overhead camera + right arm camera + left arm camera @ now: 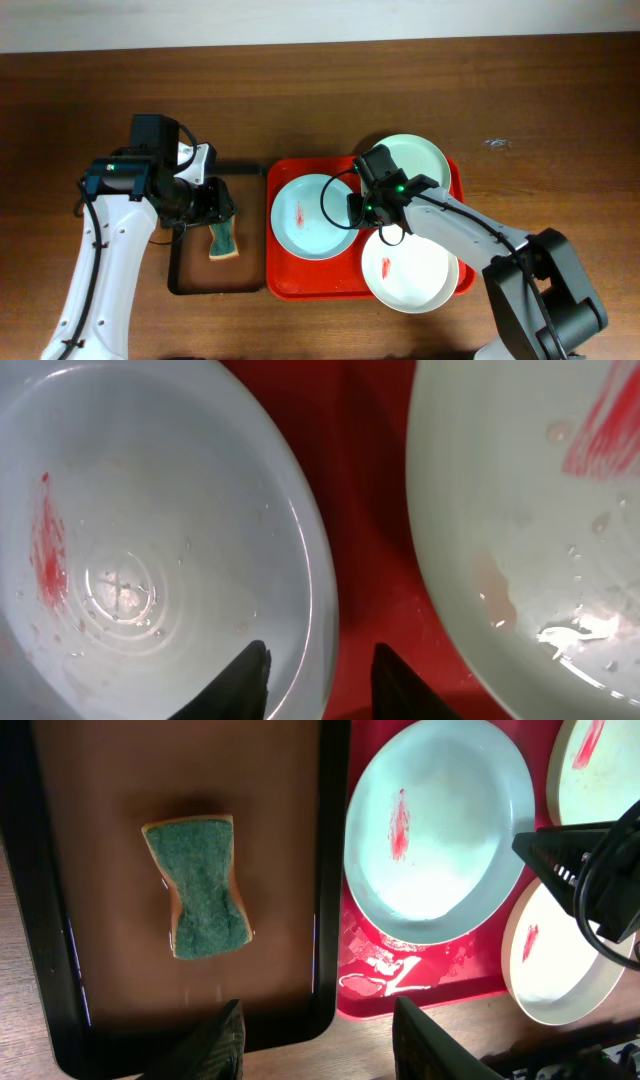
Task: Clean dirty plates on tray and stack at the side
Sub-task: 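Move the right gripper to the rim of the left plate on the red tray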
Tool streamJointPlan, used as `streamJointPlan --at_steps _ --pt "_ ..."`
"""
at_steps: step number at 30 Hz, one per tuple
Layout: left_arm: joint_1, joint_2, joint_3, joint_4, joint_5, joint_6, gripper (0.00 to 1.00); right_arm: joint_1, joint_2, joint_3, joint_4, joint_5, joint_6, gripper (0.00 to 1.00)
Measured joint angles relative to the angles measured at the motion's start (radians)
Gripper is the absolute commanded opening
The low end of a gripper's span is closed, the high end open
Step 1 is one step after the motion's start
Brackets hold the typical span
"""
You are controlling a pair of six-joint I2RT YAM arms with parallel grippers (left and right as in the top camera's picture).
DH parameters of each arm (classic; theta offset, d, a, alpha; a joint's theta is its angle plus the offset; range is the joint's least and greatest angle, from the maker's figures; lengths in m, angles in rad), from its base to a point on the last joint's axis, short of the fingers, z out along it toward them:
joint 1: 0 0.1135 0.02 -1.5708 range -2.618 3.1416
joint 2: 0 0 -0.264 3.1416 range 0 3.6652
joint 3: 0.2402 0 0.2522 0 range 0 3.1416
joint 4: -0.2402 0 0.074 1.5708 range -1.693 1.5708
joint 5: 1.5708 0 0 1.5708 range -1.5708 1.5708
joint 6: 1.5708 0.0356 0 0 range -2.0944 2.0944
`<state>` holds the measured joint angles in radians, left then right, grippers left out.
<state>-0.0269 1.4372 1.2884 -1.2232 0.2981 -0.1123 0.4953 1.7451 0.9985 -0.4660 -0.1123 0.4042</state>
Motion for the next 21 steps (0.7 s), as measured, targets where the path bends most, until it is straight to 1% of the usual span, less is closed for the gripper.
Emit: streamJointPlan --at_steps 2,5,6,7,8,12,14,16,17,18,19,20,21 --pt "0.0 0.0 0.0 0.0 0.0 0.0 0.45 0.001 0.0 0.0 0.002 0.004 0.002 0.06" --pt "0.0 0.0 0.0 -0.018 0.0 0.0 0.45 0.001 0.0 0.0 0.001 0.008 0.004 0.05" --pt "0.0 0.0 0.0 -0.027 0.0 0.0 0.45 0.001 0.0 0.0 0.0 0.008 0.005 0.08" --pt "0.0 0.0 0.0 -0.032 0.0 0.0 0.45 0.001 0.0 0.0 -0.002 0.008 0.004 0.43" --pt "0.0 0.0 0.0 -0.035 -0.001 0.0 0.45 0.001 0.0 0.0 -0.006 0.008 0.008 0.5" --pt "0.0 0.0 0.0 -0.037 -0.002 0.0 0.45 0.002 0.0 0.0 -0.006 0.008 0.006 0.35" --pt "0.0 0.0 0.0 -0.037 -0.002 0.0 0.45 0.002 0.0 0.0 -0.004 0.007 0.008 0.34" --pt "0.0 0.0 0.0 -0.037 -0.003 0.0 0.45 0.002 0.001 0.0 -0.004 0.008 0.008 0.27" --pt "0.0 0.0 0.0 -0.037 -0.002 0.0 0.45 0.002 0.001 0.0 -0.004 0.008 0.007 0.26" --pt "0.0 0.0 0.0 -0.037 -0.003 0.0 0.45 0.002 0.004 0.0 -0.003 0.008 0.008 0.2" --pt "0.0 0.0 0.0 -0.037 -0.003 0.0 0.45 0.002 0.013 0.0 -0.003 0.008 0.006 0.1" --pt "0.0 0.0 0.0 -0.037 -0.003 0.0 0.47 0.002 0.02 0.0 -0.003 0.008 0.008 0.04" --pt "0.0 0.0 0.0 -0.037 -0.018 0.0 0.53 0.002 0.023 0.0 -0.002 0.007 0.008 0.04"
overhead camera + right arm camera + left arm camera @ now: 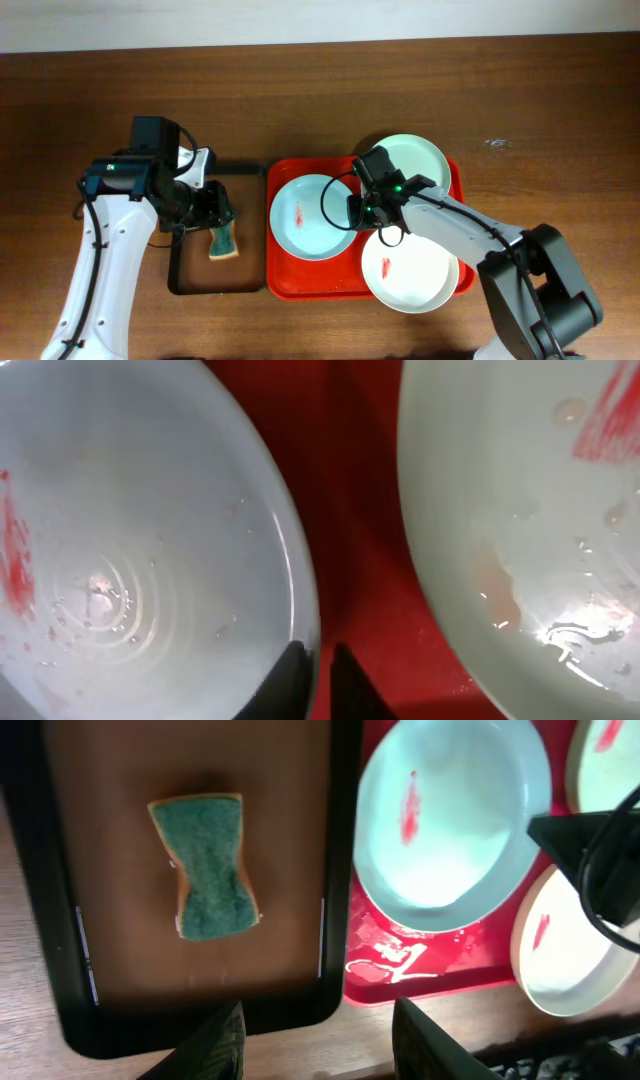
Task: Clean dirty plates on tray and stack at the side
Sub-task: 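Move the right gripper to the rim of the left plate on the red tray, then grasp the green sponge with the left gripper and lift it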
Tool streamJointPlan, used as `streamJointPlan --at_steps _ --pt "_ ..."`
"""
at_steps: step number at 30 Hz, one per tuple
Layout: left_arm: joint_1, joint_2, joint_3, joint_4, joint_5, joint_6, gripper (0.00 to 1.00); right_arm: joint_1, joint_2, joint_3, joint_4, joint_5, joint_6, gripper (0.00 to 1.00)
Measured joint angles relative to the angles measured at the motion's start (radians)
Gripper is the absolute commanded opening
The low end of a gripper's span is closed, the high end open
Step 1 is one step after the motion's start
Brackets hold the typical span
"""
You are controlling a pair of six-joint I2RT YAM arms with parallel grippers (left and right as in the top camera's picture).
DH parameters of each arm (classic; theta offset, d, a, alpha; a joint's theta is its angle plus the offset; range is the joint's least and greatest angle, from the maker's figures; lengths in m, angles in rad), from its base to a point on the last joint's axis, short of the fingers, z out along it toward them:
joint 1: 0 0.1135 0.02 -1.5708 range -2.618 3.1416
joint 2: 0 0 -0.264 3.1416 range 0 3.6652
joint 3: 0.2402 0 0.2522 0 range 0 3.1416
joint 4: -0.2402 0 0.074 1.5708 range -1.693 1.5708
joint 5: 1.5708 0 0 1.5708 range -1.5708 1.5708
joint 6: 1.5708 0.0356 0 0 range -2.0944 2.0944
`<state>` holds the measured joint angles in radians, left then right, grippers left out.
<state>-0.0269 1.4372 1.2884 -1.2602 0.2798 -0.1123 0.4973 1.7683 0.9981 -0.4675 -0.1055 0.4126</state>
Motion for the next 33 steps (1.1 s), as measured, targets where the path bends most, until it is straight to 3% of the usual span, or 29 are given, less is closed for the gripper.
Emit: streamJointPlan --at_steps 2,4,7,13,18,25,26,27,28,31,32,33 --pt "0.0 0.0 -0.002 0.004 -0.011 -0.003 0.49 0.0 0.0 0.0 -0.003 0.0 0.002 0.04" --pt "0.0 -0.001 -0.035 0.041 -0.056 -0.032 0.31 0.0 0.0 0.0 -0.006 0.0 0.003 0.04" --pt "0.0 0.007 -0.148 0.161 -0.102 -0.069 0.26 0.0 0.0 0.0 -0.006 0.0 0.002 0.04" --pt "-0.022 0.14 -0.177 0.243 -0.139 -0.073 0.29 0.0 0.0 0.0 -0.007 0.0 0.002 0.05" --pt "-0.047 0.254 -0.178 0.259 -0.235 -0.159 0.29 0.0 0.0 0.0 -0.007 0.0 0.002 0.05" --pt "-0.047 0.32 -0.205 0.345 -0.248 -0.169 0.25 0.0 0.0 0.0 -0.007 0.0 0.002 0.06" --pt "-0.047 0.321 -0.225 0.363 -0.248 -0.169 0.22 0.0 0.0 0.0 -0.007 0.0 0.002 0.06" --pt "-0.047 0.321 -0.246 0.396 -0.248 -0.169 0.06 0.0 0.0 0.0 -0.007 0.0 0.002 0.06" --pt "-0.047 0.321 -0.276 0.435 -0.247 -0.172 0.0 0.0 0.0 0.0 -0.007 0.0 0.002 0.07" --pt "-0.049 0.32 -0.293 0.46 -0.234 -0.157 0.0 0.0 0.0 0.0 -0.013 -0.012 0.002 0.17" --pt "-0.045 0.321 -0.286 0.452 -0.206 -0.121 0.0 0.0 0.0 0.0 -0.027 -0.023 0.004 0.33" --pt "-0.045 0.321 -0.267 0.433 -0.157 -0.082 0.0 0.0 0.0 0.0 -0.029 -0.03 0.006 0.35"
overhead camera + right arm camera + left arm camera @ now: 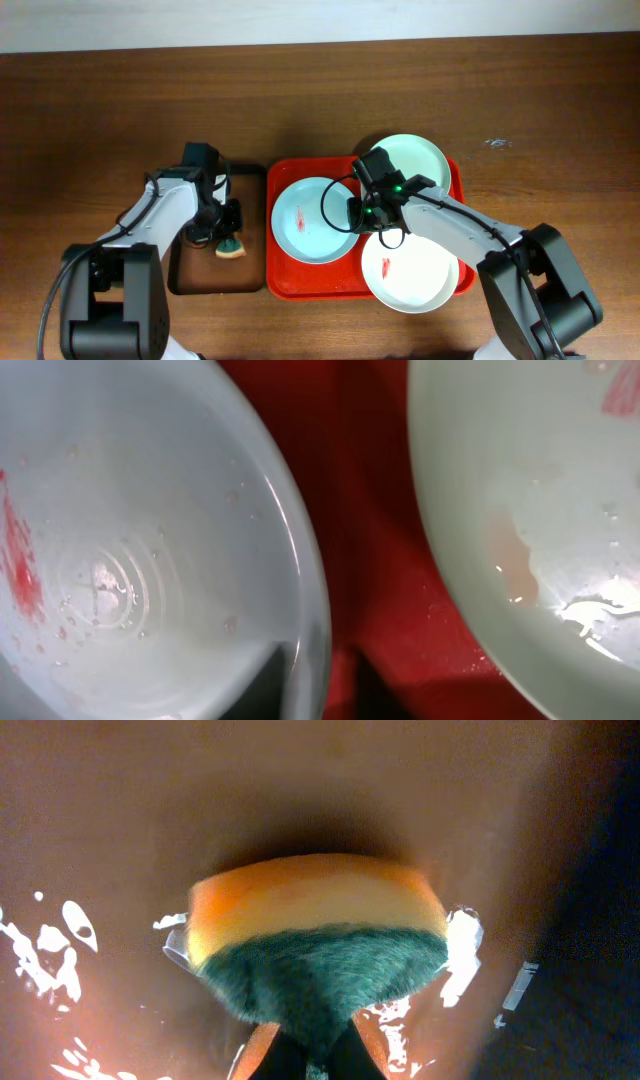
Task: Clean dirty plates on tray and stack at the side
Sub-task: 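Grasp the green sponge with the left gripper and lift it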
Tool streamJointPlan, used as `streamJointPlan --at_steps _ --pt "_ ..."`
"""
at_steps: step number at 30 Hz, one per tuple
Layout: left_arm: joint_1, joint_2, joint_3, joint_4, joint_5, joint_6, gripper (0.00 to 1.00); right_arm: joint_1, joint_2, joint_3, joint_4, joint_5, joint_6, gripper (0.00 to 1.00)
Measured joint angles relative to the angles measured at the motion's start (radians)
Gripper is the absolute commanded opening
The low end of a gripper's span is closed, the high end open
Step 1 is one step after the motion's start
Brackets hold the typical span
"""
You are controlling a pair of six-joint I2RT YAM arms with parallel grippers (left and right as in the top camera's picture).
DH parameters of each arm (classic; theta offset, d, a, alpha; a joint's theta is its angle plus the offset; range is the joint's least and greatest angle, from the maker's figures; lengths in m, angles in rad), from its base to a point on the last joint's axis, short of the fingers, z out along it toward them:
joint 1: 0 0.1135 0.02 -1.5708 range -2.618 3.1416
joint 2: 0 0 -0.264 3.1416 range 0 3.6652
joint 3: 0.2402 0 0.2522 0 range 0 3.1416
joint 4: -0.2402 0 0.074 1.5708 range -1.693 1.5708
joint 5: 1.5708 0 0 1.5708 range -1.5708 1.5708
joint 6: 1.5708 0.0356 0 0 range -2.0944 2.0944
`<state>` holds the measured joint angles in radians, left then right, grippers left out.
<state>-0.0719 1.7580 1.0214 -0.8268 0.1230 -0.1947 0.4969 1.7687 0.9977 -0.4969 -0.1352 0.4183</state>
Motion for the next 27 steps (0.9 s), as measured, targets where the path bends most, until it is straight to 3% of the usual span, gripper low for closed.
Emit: streamJointPlan --at_steps 1,2,8,14,15,16,17,18,19,24,27 --pt "-0.003 0.001 0.031 -0.018 0.035 0.035 0.0 -0.003 0.0 0.0 0.0 -0.002 0.002 0.09" --pt "-0.004 0.001 0.051 -0.034 0.045 0.047 0.0 -0.005 0.0 0.0 0.0 -0.005 0.0 0.04" --pt "-0.017 -0.134 0.109 -0.048 -0.002 0.088 0.0 -0.007 0.0 0.0 0.023 -0.008 0.05 0.04" --pt "-0.185 -0.146 0.123 -0.068 -0.06 0.101 0.0 -0.007 0.0 0.0 0.004 -0.008 0.104 0.04" --pt "-0.186 -0.146 0.137 -0.074 -0.05 0.1 0.0 -0.007 0.0 0.0 -0.013 -0.008 0.128 0.45" --pt "-0.186 -0.146 0.164 -0.07 -0.003 0.094 0.0 -0.008 0.0 0.001 -0.021 -0.008 0.156 0.47" --pt "-0.186 -0.146 0.167 -0.066 0.024 0.086 0.0 -0.008 0.0 0.001 -0.019 -0.005 0.158 0.45" --pt "-0.186 -0.146 0.168 -0.059 0.072 0.077 0.0 -0.009 0.0 0.001 0.002 0.001 0.148 0.28" --pt "-0.187 -0.146 0.168 -0.055 0.114 0.069 0.0 -0.009 0.0 0.001 0.015 0.011 0.137 0.04" --pt "-0.233 -0.146 0.168 -0.047 0.166 0.032 0.0 -0.01 0.0 0.001 0.008 0.011 0.129 0.04" --pt "-0.293 -0.146 0.168 -0.043 0.123 -0.031 0.0 -0.01 0.0 0.005 -0.005 0.011 0.132 0.04"
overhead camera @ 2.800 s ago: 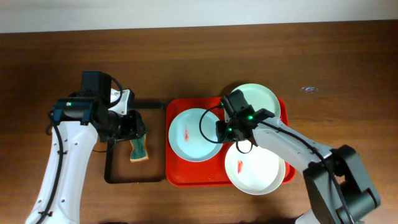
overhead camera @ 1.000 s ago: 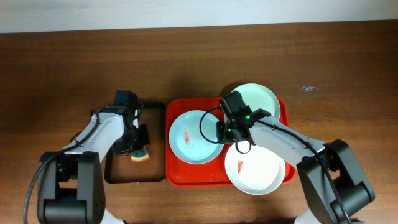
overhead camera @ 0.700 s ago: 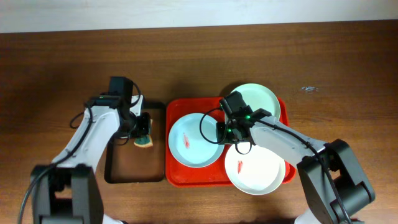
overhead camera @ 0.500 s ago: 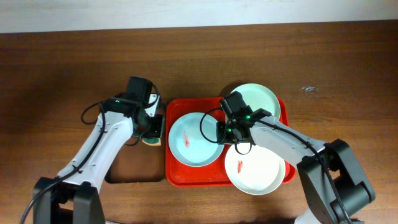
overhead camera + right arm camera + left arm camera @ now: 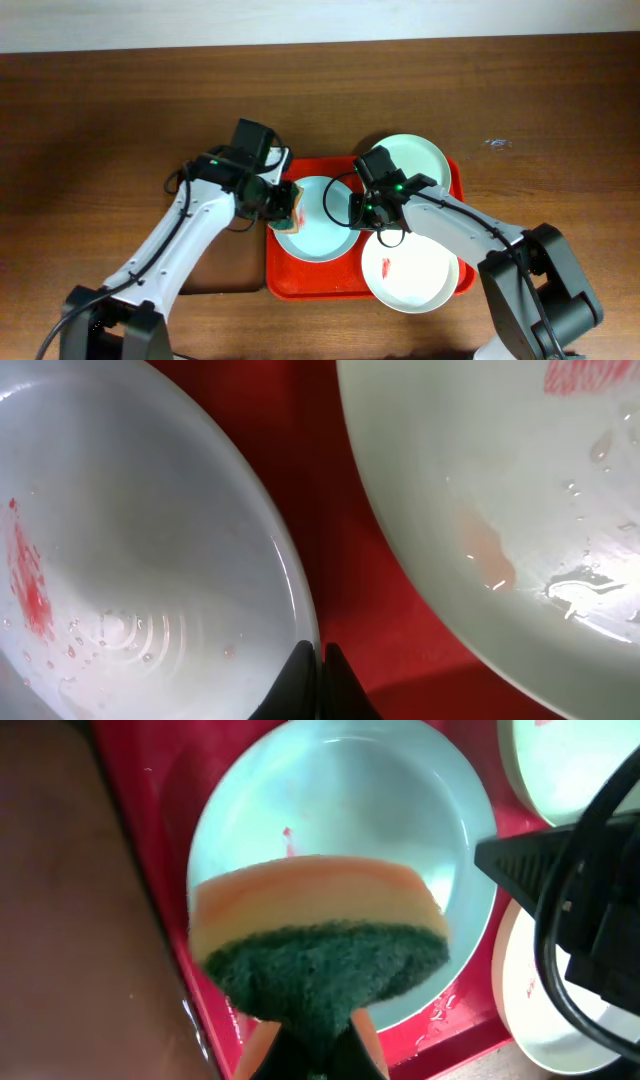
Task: Clean dirty plates on tray and stack at the side
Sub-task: 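Grasp the green sponge with the left gripper and lift it, then scrub the left plate with the sponge in the left gripper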
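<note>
A pale blue plate (image 5: 318, 225) with a red smear (image 5: 30, 585) lies at the left of the red tray (image 5: 300, 285). My right gripper (image 5: 358, 212) is shut on its right rim, seen close in the right wrist view (image 5: 318, 660). My left gripper (image 5: 282, 203) is shut on a green-and-orange sponge (image 5: 318, 935), held over the plate's left part (image 5: 380, 830). Whether the sponge touches the plate cannot be told.
A pale green plate (image 5: 415, 160) with a red smear sits at the tray's back right. A white smeared plate (image 5: 410, 270) overhangs the tray's front right. A dark brown tray (image 5: 215, 270) lies left of the red one.
My left gripper, then down in the brown tray and shut on the sponge, now holds the sponge over the blue plate's left part. The right gripper still grips the plate's rim.
At first my left gripper hung open above the sponge in the brown tray, and my right fingers stood open astride the blue plate's rim. The right then shut on the rim. Later the left was shut on the sponge, which is now over the plate.
</note>
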Tool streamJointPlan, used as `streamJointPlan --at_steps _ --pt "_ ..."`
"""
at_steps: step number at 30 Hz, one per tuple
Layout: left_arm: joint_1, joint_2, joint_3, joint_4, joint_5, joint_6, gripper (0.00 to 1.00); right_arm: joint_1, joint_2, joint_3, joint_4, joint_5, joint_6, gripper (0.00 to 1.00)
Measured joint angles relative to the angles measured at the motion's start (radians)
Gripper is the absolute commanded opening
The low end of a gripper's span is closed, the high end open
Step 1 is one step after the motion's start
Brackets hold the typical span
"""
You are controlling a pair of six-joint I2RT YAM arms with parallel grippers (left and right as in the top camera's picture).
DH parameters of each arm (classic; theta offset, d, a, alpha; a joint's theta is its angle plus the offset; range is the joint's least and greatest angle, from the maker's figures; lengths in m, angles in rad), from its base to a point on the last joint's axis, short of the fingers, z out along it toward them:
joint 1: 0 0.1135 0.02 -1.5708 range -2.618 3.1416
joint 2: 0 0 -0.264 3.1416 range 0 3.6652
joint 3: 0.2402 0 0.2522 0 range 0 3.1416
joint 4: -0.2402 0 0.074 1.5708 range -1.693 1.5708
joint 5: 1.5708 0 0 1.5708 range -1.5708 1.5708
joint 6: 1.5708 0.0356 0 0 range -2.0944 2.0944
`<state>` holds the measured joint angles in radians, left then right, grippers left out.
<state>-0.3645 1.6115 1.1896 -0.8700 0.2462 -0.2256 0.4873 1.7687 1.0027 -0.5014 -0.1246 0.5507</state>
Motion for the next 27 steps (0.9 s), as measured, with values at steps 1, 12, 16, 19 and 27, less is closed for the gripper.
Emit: streamJointPlan --at_steps 1,12,16,19,27 --pt "-0.016 0.0 0.0 0.0 -0.025 -0.018 0.0 0.0 0.0 0.0 -0.002 0.0 0.0 0.04" --pt "-0.034 0.212 0.002 0.131 -0.073 -0.09 0.0 0.0 0.0 0.0 -0.003 0.0 0.0 0.04" --pt "-0.037 0.298 0.01 0.172 -0.057 -0.093 0.0 0.0 0.0 0.001 -0.01 0.0 -0.001 0.04" --pt "-0.029 0.333 0.035 0.193 0.02 -0.092 0.0 -0.004 0.0 0.002 -0.018 0.005 -0.001 0.04" --pt "0.033 0.282 0.064 0.167 0.293 -0.043 0.0 -0.004 0.0 0.002 -0.021 0.005 0.0 0.04"
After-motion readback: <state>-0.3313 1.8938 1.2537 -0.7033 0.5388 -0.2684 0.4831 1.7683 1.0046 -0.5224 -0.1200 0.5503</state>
